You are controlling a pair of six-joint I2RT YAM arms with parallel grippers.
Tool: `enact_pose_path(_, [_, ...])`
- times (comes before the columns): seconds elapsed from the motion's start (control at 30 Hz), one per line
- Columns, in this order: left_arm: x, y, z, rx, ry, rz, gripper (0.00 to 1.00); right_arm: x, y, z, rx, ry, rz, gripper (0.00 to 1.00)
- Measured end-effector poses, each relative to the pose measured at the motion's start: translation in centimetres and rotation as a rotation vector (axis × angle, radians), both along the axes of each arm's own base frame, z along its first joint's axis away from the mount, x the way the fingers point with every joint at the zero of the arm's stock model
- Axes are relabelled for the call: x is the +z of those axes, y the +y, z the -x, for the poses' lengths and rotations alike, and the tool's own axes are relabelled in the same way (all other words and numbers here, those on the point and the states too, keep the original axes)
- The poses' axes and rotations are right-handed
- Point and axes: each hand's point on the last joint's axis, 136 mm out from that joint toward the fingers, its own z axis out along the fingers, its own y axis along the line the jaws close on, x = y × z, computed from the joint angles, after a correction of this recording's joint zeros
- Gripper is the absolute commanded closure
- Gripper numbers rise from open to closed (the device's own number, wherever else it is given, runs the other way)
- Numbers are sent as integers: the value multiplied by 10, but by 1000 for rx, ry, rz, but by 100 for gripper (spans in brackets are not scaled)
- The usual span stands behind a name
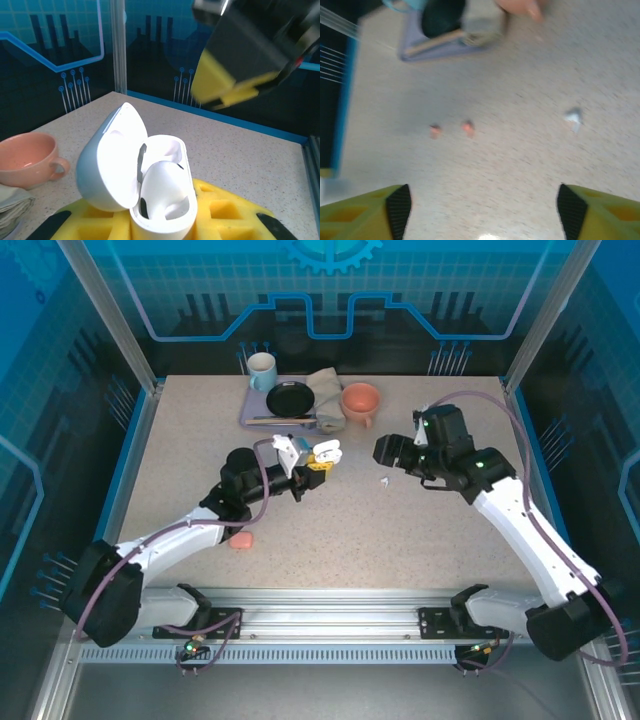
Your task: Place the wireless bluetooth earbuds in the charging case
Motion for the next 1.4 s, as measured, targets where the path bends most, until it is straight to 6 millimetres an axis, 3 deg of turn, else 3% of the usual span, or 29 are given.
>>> enact_pose_path(0.1, [1, 8, 2, 28, -18, 1, 100, -44, -9, -6, -31, 116, 111, 3])
enact_pose_path(0.23, [1, 16, 4, 57, -29, 5, 100, -101, -16, -18, -25, 248, 260, 2])
enact_pose_path(0.33, [0, 21, 5, 72, -30, 6, 100, -137, -16, -28, 20, 337, 359, 6])
enact_pose_path(0.47, [2, 25, 7, 83, -39, 13, 100, -167, -8, -49, 105, 395, 434, 16])
enact_pose_path(0.67, [11, 30, 7, 98, -64, 28, 100, -186, -2, -82, 163, 414, 470, 28])
enact_pose_path(0.77, [12, 30, 7, 98, -66, 29, 100, -190, -7, -87, 158, 427, 475, 33])
enact_pose_path(1.0, [12, 31, 6, 105, -66, 29, 100, -205, -18, -89, 144, 477, 485, 36])
enact_pose_path(1.4, [11, 31, 6, 105, -65, 28, 100, -217, -17, -87, 124, 514, 472, 44])
